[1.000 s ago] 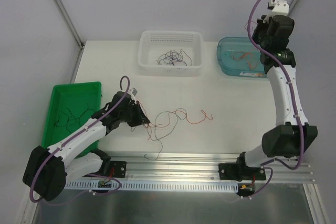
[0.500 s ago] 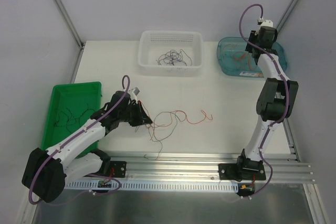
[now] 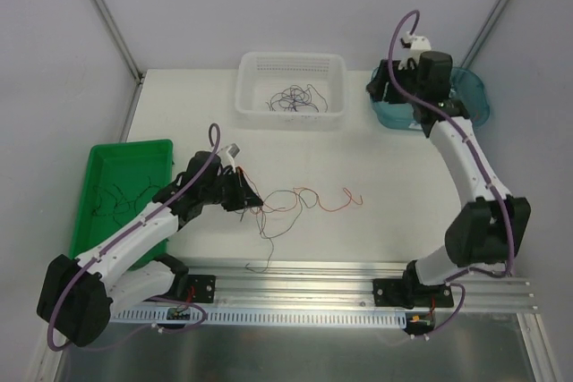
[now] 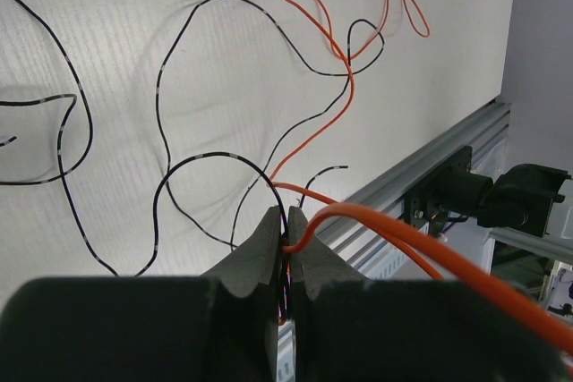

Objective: Untangle the cables
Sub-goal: Place the cable in the bin, then untie the cable.

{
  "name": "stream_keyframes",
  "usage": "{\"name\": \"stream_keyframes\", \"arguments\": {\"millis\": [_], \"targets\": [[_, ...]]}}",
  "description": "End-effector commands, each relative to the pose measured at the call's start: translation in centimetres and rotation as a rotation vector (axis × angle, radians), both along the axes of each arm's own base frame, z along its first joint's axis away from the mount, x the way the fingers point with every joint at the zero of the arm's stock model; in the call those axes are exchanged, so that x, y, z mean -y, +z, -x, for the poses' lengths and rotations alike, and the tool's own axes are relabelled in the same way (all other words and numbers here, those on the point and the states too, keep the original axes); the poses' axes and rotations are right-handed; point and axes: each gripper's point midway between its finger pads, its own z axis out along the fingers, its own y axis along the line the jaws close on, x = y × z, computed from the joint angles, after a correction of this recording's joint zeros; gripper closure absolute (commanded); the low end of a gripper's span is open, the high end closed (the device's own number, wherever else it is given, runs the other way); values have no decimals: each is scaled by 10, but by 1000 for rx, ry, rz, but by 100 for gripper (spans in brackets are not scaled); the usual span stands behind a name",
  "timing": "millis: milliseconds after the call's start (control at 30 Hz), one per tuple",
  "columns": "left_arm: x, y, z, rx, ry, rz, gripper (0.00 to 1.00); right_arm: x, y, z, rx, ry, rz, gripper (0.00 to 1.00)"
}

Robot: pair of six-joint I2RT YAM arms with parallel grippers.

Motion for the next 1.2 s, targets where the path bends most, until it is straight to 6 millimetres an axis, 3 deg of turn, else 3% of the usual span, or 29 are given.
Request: {"name": "stream_keyframes", "arguments": {"millis": [0,67,100,167,200,267,300,333,400,433,600,767,1000,1067,1167], "targets": [[6,25,-6,56,-5,58,100,-105,-10,94,-105,374,-141,34],[6,26,-5,47,8,68,100,-147,-3,139,-85,572,-191,34],[6,26,-5,35,18,73,100,-176,-27,173,-151,673,-202,34],[5,29,-7,40,38,79,100,-200,-34,200,-157,736,-225,34],[6,31,-8,33,54,88,100,-220,-43,231,-178,811,-225,34],[4,34,-10,37,83,94,100,-236,-47,244,-139,801,-227,35],[5,37,-12,29,101,111,100,-249,-44,262,-115,844,-234,36],[5,38,-12,28,109,119,100,-251,-60,268,-154,813,-249,37],[6,44,-12,24,126,147,100,-267,-60,281,-121,847,-274,37],[7,47,-13,29,131,159,100,-270,-70,284,-144,841,-282,37],[7,53,-13,17,167,195,100,-296,-69,297,-102,887,-322,38],[7,58,-13,11,194,227,100,-313,-80,297,-111,895,-357,40],[7,65,-13,12,219,265,100,-319,-100,302,-140,899,-321,43],[7,66,-12,12,222,274,100,-317,-105,302,-145,892,-317,47],[8,68,-11,10,214,286,100,-314,-110,303,-148,891,-305,68]]}}
